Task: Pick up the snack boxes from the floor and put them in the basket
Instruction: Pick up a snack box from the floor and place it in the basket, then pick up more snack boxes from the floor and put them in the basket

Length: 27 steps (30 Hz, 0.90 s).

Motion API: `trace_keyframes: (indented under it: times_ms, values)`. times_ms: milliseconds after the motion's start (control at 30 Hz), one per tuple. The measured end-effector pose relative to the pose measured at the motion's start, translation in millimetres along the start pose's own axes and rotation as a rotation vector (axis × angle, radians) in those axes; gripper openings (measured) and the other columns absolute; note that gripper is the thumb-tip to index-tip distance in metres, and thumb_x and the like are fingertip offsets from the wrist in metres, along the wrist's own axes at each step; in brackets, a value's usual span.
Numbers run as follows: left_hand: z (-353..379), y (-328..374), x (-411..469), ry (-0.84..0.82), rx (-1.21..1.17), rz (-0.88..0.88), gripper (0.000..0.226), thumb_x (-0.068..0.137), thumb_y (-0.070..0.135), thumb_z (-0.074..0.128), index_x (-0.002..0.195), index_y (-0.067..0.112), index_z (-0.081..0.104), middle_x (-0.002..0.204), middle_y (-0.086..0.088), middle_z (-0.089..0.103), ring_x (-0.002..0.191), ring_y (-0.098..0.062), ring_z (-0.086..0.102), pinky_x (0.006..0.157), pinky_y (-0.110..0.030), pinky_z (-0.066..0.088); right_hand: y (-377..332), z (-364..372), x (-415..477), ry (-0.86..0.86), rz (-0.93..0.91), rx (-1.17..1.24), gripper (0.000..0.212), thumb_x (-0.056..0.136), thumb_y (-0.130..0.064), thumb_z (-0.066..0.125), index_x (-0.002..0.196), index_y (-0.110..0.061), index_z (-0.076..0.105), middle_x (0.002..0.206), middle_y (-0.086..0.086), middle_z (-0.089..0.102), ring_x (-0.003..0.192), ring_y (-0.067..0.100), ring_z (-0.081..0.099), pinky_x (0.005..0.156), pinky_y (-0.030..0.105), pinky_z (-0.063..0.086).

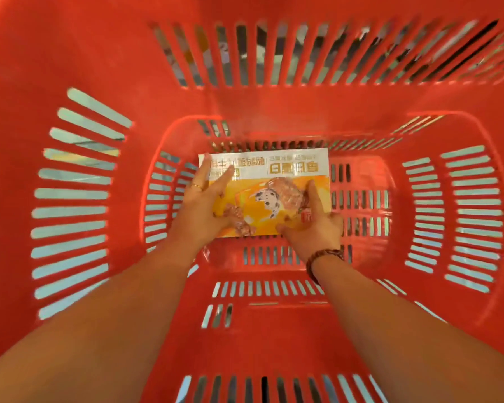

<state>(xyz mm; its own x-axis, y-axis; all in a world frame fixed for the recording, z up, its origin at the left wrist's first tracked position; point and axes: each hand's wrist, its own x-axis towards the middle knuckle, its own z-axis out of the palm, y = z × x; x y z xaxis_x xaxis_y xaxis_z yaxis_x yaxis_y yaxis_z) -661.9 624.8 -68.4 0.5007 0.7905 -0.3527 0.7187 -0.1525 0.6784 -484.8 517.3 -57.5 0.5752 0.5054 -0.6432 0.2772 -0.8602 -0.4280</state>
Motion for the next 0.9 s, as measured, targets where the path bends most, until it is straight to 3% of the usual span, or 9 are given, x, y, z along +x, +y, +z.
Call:
trace_keyframes:
  times_ms: [67,133,200,300,400,567,667,733,900]
  values:
    - [-3.2,4.7,-3.0,-0.026,0.090,-0.017,0.097,0.061,0.021,0.085,0.141,0.038,0.033,0.156,0.009,-0.002,0.137,-0.003,0.015,0.100,-0.007,0.024,2.4,-3.5,0.0,-0.048,-0.011,-0.060,0.105,0.068,-0.038,0.078,0.138,-0.059,0.003,0.118,0.015,0.035,0.106,0.035,0.048,0.099,0.043,0.043]
    - [-7.0,13.9,-4.0,-0.043,0.232,-0.057,0.094,0.066,0.032,0.081,0.142,0.043,0.027,0.157,0.009,-0.001,0.140,-0.013,0.015,0.105,-0.028,0.030,3.7,-11.8,-0.2,-0.118,0.011,-0.047,0.103,0.070,-0.033,0.076,0.139,-0.058,0.004,0.129,0.014,0.031,0.107,0.035,0.052,0.097,0.043,0.046]
    - [-13.1,30.5,-1.5,-0.035,0.276,-0.115,0.087,0.072,0.031,0.076,0.143,0.040,0.027,0.157,0.001,0.007,0.141,-0.021,0.015,0.108,-0.036,0.028,0.8,-25.2,-2.5,-0.131,0.016,-0.021,0.094,0.071,-0.026,0.074,0.142,-0.049,0.017,0.137,0.011,0.031,0.109,0.033,0.055,0.091,0.043,0.050]
    - [-27.4,62.2,2.0,-0.006,0.144,-0.102,0.080,0.072,0.024,0.075,0.142,0.027,0.036,0.146,-0.008,0.031,0.134,-0.022,0.030,0.108,-0.030,0.028,-14.2,-56.7,-16.8,-0.070,-0.045,0.025,0.063,0.073,-0.026,0.073,0.132,-0.024,0.048,0.128,0.010,0.054,0.108,0.027,0.058,0.086,0.035,0.051]
    - [-50.6,102.0,-8.9,-0.054,0.073,0.021,0.070,0.072,0.024,0.076,0.135,0.023,0.046,0.129,-0.004,0.044,0.123,-0.016,0.040,0.098,-0.010,0.022,-33.6,-93.4,-44.9,-0.039,-0.088,0.051,0.044,0.076,-0.027,0.073,0.117,-0.016,0.061,0.112,0.004,0.064,0.103,0.020,0.059,0.079,0.023,0.044]
    - [-101.8,185.9,-57.6,-0.094,-0.022,0.240,0.051,0.068,0.033,0.074,0.116,0.018,0.062,0.105,0.005,0.055,0.100,-0.008,0.051,0.083,-0.002,0.029,-61.7,-163.7,-116.9,0.017,-0.163,0.134,0.033,0.071,-0.023,0.078,0.101,-0.013,0.068,0.096,-0.001,0.068,0.092,0.014,0.062,0.086,0.030,0.049]
    - [-136.2,240.3,-96.4,-0.098,-0.079,0.256,0.045,0.070,0.023,0.079,0.112,0.019,0.063,0.103,0.005,0.059,0.094,0.001,0.053,0.082,-0.007,0.039,-74.7,-219.2,-175.0,0.045,-0.173,0.267,0.026,0.069,-0.013,0.077,0.093,-0.018,0.067,0.086,0.000,0.065,0.084,0.017,0.062,0.083,0.033,0.052]
    - [-161.5,277.7,-124.5,-0.096,-0.129,0.248,0.045,0.068,0.024,0.080,0.110,0.021,0.063,0.102,0.007,0.059,0.089,0.009,0.052,0.078,-0.009,0.042,-80.6,-256.8,-219.1,0.078,-0.203,0.324,0.026,0.071,-0.007,0.075,0.093,-0.015,0.066,0.086,0.001,0.064,0.081,0.016,0.060,0.078,0.026,0.050]
    - [-202.3,375.0,-180.5,-0.160,-0.125,0.372,0.050,0.069,0.031,0.075,0.115,0.018,0.061,0.108,0.003,0.059,0.095,-0.007,0.055,0.082,-0.015,0.044,-69.4,-344.0,-323.7,0.172,-0.191,0.479,0.021,0.075,-0.004,0.073,0.093,-0.010,0.065,0.087,0.007,0.063,0.084,0.018,0.059,0.086,0.035,0.051]
